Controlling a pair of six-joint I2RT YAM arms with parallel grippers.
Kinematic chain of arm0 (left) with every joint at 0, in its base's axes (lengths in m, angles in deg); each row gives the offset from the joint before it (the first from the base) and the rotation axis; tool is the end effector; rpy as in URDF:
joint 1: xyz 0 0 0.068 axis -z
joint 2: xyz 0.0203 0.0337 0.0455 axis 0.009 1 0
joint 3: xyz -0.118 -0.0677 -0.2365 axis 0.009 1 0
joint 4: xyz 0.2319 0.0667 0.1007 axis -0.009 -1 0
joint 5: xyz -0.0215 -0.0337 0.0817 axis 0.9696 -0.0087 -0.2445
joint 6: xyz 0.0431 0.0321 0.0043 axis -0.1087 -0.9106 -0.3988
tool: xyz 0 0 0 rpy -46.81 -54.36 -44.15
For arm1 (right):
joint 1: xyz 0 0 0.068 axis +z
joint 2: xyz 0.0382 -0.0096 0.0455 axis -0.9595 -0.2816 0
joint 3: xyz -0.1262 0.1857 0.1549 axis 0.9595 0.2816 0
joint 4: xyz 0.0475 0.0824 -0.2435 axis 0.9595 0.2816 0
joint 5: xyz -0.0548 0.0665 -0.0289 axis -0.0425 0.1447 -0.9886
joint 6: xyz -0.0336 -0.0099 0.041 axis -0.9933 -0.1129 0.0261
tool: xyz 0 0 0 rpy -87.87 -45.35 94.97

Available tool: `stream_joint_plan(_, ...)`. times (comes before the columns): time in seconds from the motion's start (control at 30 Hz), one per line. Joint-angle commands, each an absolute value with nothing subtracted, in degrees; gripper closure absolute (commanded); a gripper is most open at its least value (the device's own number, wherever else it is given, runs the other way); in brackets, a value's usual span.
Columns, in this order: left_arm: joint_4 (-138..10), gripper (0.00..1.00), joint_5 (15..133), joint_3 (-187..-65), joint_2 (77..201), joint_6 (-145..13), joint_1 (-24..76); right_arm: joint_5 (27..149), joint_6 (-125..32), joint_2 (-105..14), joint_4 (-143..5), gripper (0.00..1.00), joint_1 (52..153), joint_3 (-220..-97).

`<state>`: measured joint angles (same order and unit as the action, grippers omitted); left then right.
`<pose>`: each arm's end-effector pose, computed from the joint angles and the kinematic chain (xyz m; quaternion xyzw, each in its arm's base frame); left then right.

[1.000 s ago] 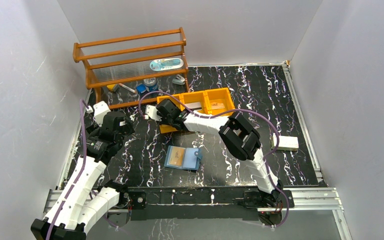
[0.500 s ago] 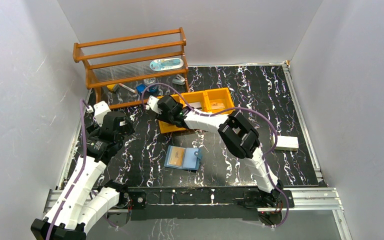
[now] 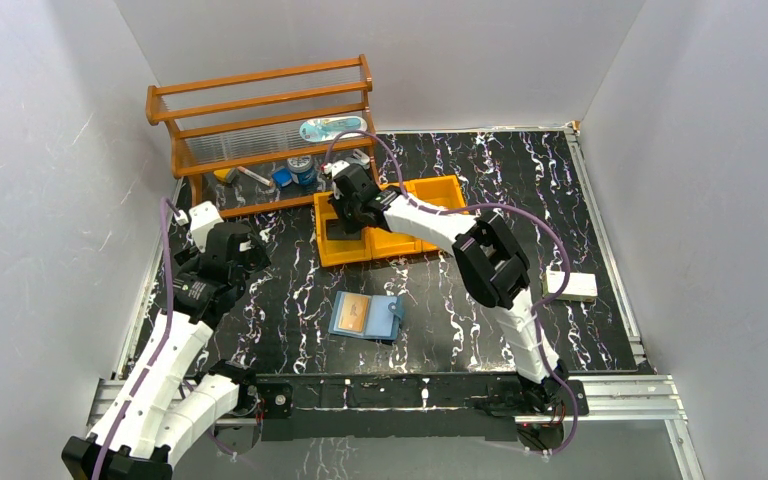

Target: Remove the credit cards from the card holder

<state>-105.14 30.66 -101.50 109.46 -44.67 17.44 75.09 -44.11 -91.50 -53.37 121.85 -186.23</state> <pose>0.1598 -0.0302 0.3083 -0.2459 0.8290 0.0605 0.4986 0.3432 0.3794 0.2065 -0.2871 0.8612 0.1659 0.3853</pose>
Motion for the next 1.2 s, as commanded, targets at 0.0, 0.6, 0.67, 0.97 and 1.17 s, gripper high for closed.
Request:
stream_joint_plan(0.0,-104.4,0.02,30.9,-102.5,109.5,-45.4,17.3,80.1,-31.5,-90.1,-48.1,0.84,123.0,-189.2)
stream_joint_plan(0.6,-104.3,0.02,31.2,-102.4,109.3,-45.7,17.4,67.6,-26.8,-101.9,-38.2,0.86,124.5,-199.5)
stream_joint_plan(0.67,-104.1,0.02,31.3,-102.5,109.3,-45.8,17.4,65.0,-26.3,-102.7,-37.7,0.83,124.6,-200.1)
stream_joint_plan(0.97,-103.9,0.02,31.7,-102.3,109.3,-46.0,17.3,57.2,-25.7,-107.3,-38.0,0.74,124.9,-202.7)
stream_joint_plan(1.17,-103.7,0.02,31.8,-102.2,109.4,-46.1,17.4,55.8,-25.3,-109.6,-39.2,0.68,125.2,-202.7)
